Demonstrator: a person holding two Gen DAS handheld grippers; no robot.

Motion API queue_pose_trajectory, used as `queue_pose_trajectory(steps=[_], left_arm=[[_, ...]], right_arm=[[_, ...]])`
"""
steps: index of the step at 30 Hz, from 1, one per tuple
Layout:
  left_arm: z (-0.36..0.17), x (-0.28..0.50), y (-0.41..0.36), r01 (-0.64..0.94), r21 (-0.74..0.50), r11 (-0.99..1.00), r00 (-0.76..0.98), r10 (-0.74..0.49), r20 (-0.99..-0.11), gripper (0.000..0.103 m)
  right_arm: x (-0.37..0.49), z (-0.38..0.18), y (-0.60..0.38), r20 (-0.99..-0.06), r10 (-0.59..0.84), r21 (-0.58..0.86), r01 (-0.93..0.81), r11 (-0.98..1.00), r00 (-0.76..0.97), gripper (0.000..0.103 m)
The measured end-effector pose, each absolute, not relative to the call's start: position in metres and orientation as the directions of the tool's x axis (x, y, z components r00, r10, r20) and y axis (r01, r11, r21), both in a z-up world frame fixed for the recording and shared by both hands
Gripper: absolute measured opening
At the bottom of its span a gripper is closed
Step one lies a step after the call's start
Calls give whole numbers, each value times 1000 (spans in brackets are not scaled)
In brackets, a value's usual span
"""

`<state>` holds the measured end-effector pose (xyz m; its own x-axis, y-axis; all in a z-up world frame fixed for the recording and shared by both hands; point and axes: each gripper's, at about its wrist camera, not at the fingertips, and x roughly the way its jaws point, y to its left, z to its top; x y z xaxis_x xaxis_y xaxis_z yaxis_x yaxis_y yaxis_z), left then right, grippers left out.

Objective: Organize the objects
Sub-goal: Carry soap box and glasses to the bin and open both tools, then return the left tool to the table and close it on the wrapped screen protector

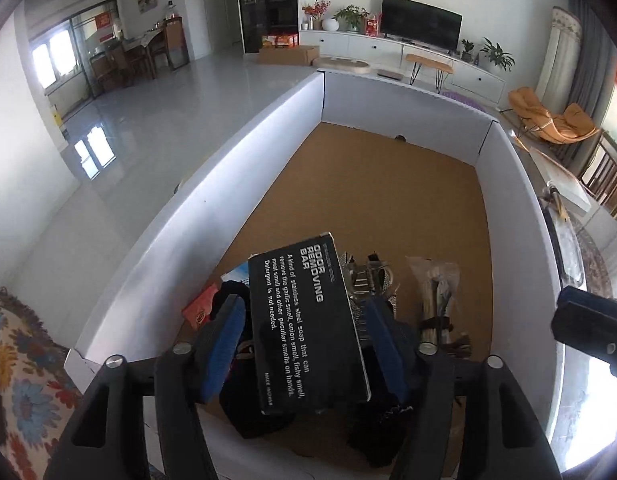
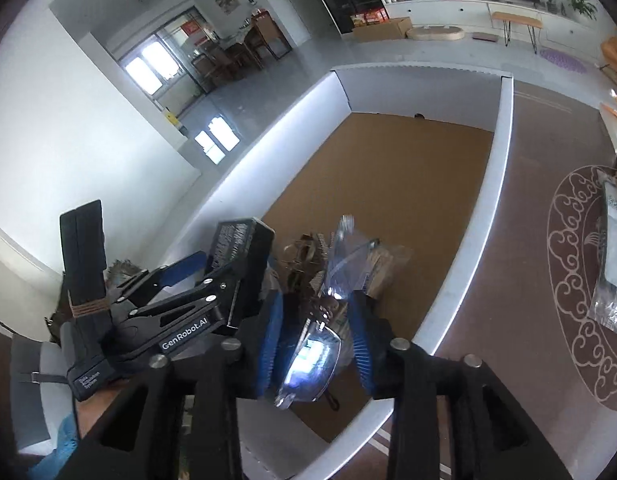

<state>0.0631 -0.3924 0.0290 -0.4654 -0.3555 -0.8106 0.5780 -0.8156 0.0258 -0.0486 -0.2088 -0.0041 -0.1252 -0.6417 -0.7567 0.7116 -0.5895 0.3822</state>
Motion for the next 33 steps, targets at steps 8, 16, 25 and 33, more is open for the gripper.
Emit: queue_pose_trajectory(steps=[8, 16, 25, 33], left_arm=[[56, 45, -350, 533, 64, -844, -564, -411, -716, 92], [112, 28, -239, 252, -63, -966, -777, -162, -609, 101], [26, -112, -121, -20, -132, -991, -650, 113, -752, 103], [-42, -266, -106, -42, -137, -990, -497, 139, -857, 103]], right_arm=[[-76, 10, -91, -685, -574, 243, 603, -760, -448, 80], [-106, -71, 61, -776, -236, 118, 232, -966, -584, 81], [-82, -88, 125, -776, -131, 76, 114, -991, -617, 81], [-92, -103, 137, -757, -178, 130, 121, -984, -629, 81]])
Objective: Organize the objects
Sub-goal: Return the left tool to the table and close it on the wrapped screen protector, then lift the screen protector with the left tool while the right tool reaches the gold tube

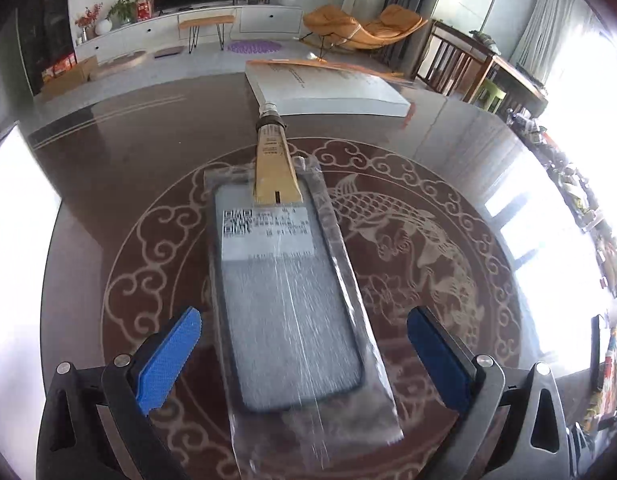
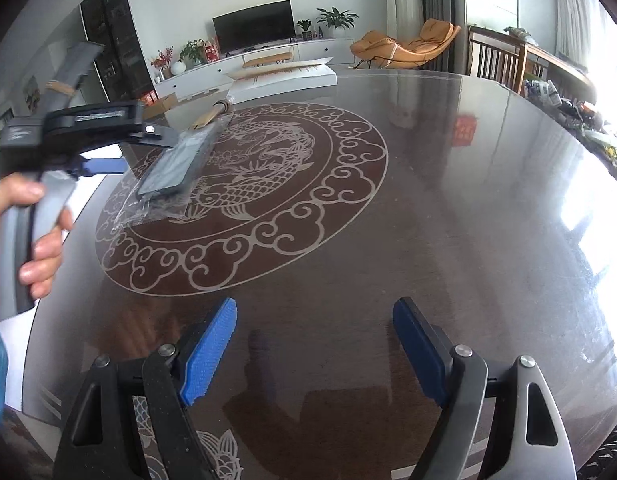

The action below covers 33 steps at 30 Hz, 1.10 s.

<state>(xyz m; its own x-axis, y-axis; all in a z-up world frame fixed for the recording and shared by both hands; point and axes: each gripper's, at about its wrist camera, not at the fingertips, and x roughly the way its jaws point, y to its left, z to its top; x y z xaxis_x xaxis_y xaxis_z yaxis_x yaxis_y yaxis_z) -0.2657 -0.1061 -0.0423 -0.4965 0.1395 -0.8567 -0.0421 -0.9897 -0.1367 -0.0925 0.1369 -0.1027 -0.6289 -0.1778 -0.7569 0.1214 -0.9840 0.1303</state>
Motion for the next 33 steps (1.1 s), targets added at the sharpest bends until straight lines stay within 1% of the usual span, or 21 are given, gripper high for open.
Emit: queue_pose_trajectory(steps=[3, 7, 9, 12, 13, 14, 15, 16, 21, 25, 29, 31, 32, 33], left_arm=[[-51, -294, -102, -16, -80, -997, -488, 78, -869, 103], [-68, -313, -103, 17, -81, -997, -456, 65, -888, 103], [-71, -314, -99, 19, 2, -1000, -465, -10, -886, 103], [-70, -310, -102, 19, -2, -1000, -492, -8, -871, 103], [-70, -307, -102, 16, 3, -1000, -503, -11, -864, 98], [-68, -303, -103, 10, 3, -1000, -525, -8, -851, 89], [-65, -297, -103, 7, 8, -1000, -542, -10, -841, 77], [-65, -293, -104, 9, 0, -1000, -537, -5, -844, 76], [-63, -234, -101, 5, -10, -1000, -560, 5, -828, 76], [-61, -159, -93, -35, 9, -999, -563, 12, -827, 77], [-60, -124, -109, 20, 1, -1000, -565, -12, -825, 77], [-60, -121, -118, 36, 2, -999, -570, -22, -821, 80], [-61, -122, -120, 34, 0, -999, -570, -20, -821, 83], [-63, -124, -122, 37, 6, -999, -566, -26, -824, 93]], right_arm=[[-95, -105, 143, -755, -213, 180, 116, -977, -620, 81], [-92, -104, 147, -745, -233, 207, 115, -972, -625, 81], [-91, -104, 148, -741, -239, 217, 113, -970, -627, 81], [-90, -104, 150, -737, -245, 227, 111, -968, -630, 81], [-90, -104, 150, -738, -245, 226, 111, -968, -629, 81], [-90, -104, 150, -738, -242, 223, 111, -969, -629, 81], [-90, -104, 149, -740, -237, 217, 110, -970, -629, 81], [-90, -104, 148, -742, -233, 211, 111, -971, -629, 81], [-89, -104, 147, -746, -224, 197, 113, -974, -627, 82], [-88, -104, 148, -743, -229, 204, 113, -972, -629, 82], [-88, -105, 149, -741, -235, 209, 116, -971, -629, 83], [-88, -105, 148, -741, -238, 210, 120, -970, -627, 85], [-87, -105, 148, -742, -239, 210, 122, -970, -627, 85], [-87, -105, 148, -742, -240, 211, 123, -970, -626, 85]])
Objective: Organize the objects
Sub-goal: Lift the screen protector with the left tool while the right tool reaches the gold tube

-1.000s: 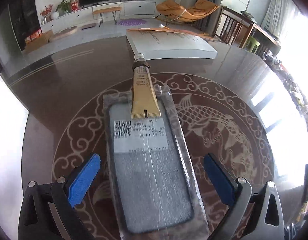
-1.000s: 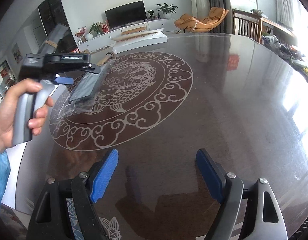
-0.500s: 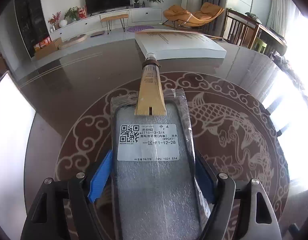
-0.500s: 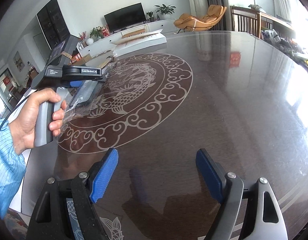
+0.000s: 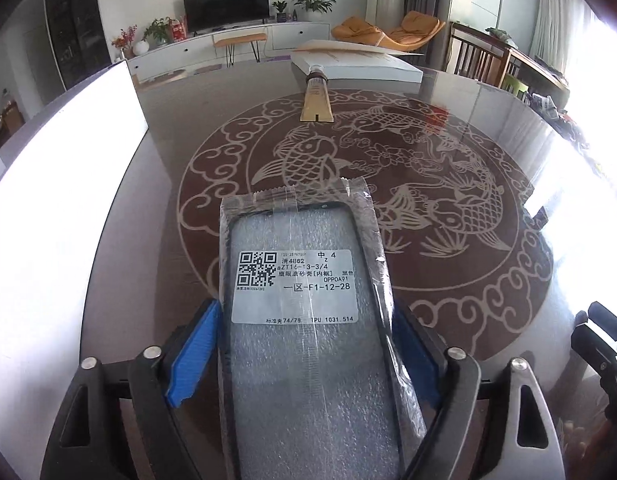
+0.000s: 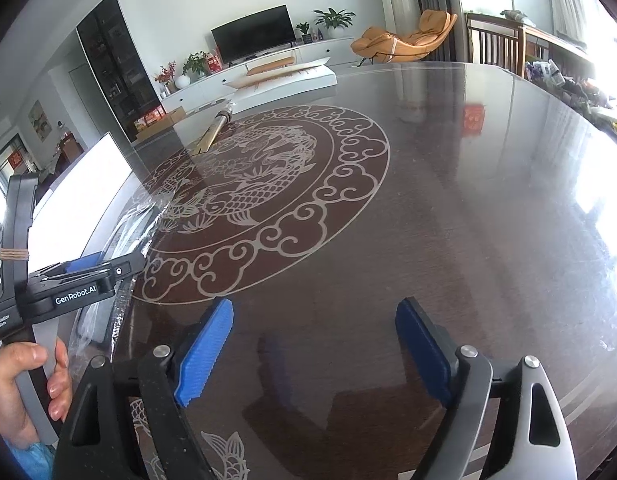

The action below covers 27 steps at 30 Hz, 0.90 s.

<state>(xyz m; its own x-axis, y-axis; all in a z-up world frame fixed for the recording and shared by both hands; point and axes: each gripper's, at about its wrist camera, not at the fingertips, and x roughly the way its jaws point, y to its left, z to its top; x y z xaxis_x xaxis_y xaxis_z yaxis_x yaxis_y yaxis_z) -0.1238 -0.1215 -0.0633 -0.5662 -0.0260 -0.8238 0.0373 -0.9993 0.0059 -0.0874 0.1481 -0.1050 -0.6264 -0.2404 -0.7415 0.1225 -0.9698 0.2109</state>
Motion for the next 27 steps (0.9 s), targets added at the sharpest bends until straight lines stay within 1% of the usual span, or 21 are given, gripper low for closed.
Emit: queue_pose_trajectory(steps=[1, 2, 7, 11, 27], left_arm=[[-66, -126, -125, 53, 0, -999, -555, -29, -831, 102], [-68, -126, -125, 63, 2, -998, -546, -36, -837, 103], [-67, -119, -124, 66, 1, -998, -548, -37, -836, 103], [-66, -118, -124, 66, 0, -998, -551, -37, -834, 103], [-67, -119, -123, 66, 0, -998, -552, -37, -833, 103]], right_arm=[[-87, -105, 148, -741, -242, 212, 123, -969, -626, 86], [-87, -105, 149, -740, -243, 214, 123, -969, -627, 86], [-88, -105, 147, -741, -247, 216, 127, -968, -625, 88], [-89, -105, 145, -745, -246, 211, 131, -969, -620, 93], [-91, -106, 143, -750, -239, 199, 134, -971, -617, 95]])
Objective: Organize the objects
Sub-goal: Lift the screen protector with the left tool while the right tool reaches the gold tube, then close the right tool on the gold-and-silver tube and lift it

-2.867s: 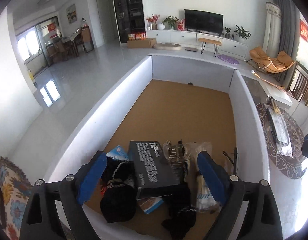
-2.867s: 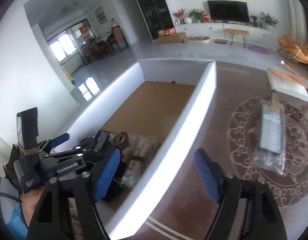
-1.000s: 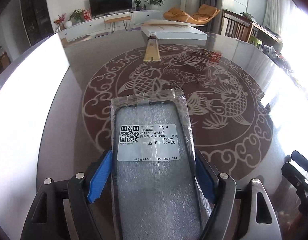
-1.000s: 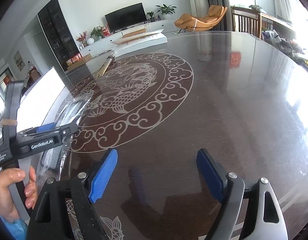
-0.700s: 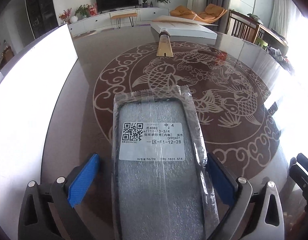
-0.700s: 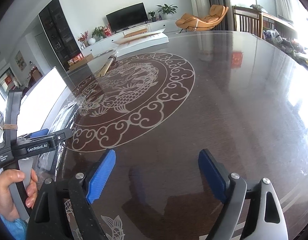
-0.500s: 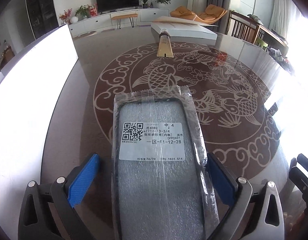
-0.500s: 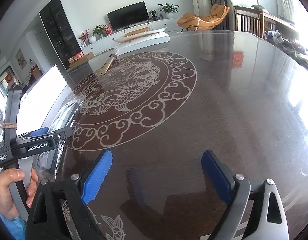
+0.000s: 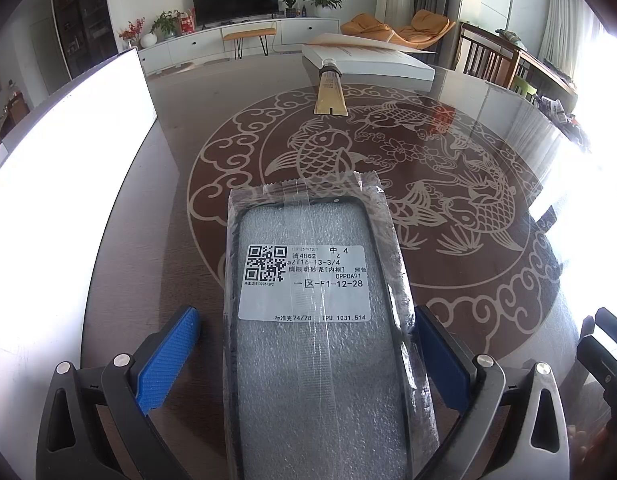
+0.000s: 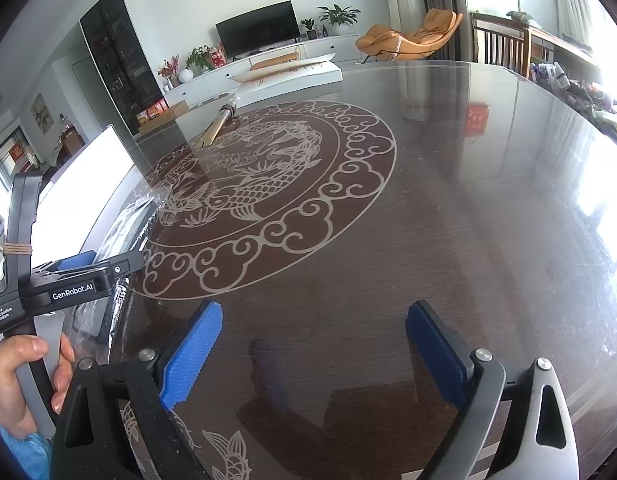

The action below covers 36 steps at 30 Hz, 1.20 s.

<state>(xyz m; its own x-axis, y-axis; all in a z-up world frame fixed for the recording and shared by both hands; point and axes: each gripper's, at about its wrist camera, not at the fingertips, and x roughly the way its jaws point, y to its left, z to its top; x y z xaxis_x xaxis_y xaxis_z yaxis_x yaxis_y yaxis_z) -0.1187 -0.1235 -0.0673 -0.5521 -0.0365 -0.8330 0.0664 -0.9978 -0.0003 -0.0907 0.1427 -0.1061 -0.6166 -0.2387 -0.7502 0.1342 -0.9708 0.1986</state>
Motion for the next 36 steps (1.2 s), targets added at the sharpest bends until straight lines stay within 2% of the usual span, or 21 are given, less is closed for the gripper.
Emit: queue_pose_trajectory(steps=[14, 17, 23, 25, 27, 30, 36], left_arm=[[-68, -120, -124, 66, 0, -998, -552, -36, -833, 103], [-68, -120, -124, 66, 0, -998, -553, -36, -833, 103], [-68, -120, -124, 66, 0, -998, -553, -36, -833, 103], [-69, -120, -124, 66, 0, -998, -553, -37, -833, 103], [-68, -120, -124, 66, 0, -998, -553, -37, -833, 103], [-69, -120, -124, 66, 0, -998, -553, -37, -833, 103], [-69, -121, -124, 67, 0, -998, -553, -37, -833, 103]], right_arm=[[-94, -109, 131, -785, -181, 110, 154, -982, -593, 99], [-102, -107, 137, -782, -213, 144, 163, -976, -586, 99], [-203, -83, 104, -794, -237, 88, 279, -956, -560, 97], [-246, -75, 73, -806, -249, 64, 339, -939, -537, 92], [-286, -73, 40, -826, -284, 87, 387, -918, -487, 82], [-338, -78, -3, -851, -301, 123, 392, -912, -431, 72], [-397, -97, -52, -877, -273, 135, 341, -930, -396, 72]])
